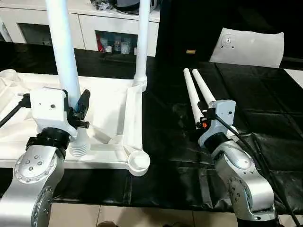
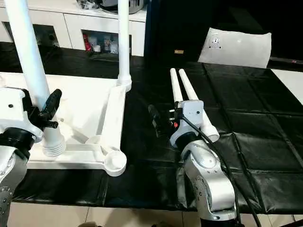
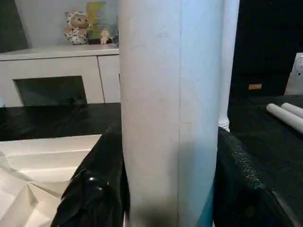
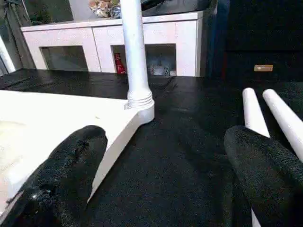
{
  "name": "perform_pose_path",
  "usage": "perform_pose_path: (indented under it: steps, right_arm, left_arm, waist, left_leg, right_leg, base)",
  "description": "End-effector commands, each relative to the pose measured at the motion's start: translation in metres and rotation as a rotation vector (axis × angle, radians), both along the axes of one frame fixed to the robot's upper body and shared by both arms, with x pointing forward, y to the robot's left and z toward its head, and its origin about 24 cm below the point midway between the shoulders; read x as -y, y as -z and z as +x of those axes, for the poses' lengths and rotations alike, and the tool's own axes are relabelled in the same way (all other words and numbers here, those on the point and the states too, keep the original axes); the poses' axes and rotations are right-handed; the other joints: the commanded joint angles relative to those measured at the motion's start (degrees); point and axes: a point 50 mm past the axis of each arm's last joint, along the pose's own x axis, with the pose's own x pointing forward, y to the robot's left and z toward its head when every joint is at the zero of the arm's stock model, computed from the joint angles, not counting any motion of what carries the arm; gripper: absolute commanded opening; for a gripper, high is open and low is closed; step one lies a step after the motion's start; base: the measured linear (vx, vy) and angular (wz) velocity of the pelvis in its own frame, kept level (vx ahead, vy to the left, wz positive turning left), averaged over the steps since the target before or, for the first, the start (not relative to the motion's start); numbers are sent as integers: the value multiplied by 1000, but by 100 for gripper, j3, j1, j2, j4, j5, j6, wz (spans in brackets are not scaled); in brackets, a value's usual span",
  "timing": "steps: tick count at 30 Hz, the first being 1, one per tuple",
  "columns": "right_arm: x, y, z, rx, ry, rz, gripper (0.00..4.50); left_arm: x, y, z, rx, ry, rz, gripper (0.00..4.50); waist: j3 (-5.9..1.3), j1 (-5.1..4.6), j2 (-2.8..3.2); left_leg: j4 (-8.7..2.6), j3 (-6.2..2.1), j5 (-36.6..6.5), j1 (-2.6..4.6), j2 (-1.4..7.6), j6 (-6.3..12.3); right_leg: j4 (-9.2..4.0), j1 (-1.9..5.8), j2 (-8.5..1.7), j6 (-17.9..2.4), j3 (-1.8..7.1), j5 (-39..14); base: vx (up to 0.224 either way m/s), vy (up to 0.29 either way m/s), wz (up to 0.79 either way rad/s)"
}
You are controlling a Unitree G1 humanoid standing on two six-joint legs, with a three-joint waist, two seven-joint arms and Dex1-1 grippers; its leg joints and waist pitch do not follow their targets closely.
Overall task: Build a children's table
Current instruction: Pick table leg
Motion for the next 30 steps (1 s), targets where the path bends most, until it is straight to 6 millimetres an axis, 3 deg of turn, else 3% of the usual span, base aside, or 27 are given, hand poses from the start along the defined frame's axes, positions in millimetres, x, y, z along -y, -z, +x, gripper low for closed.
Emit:
perform_pose_path:
  steps: [1, 30]
  right_arm:
    - [1, -2, 2, 8, 9, -4, 437]
    - [1, -2, 2, 8, 9, -4, 437]
  left_arm:
    - [0, -1, -1, 10, -1, -1, 186]
    - [0, -1, -1, 10, -1, -1, 186]
  waist:
    - [-310, -1, 90]
    - [-309, 0, 93]
  left_leg:
    - [-441, 10, -1166, -7, 87, -167]
    - [-442, 9, -1186, -6, 88, -169]
  right_leg:
    - [-417, 271, -275, -265, 219, -1567]
    - [-423, 267, -277, -255, 218, -1616]
  base:
    - [0, 0, 0]
    - [0, 0, 0]
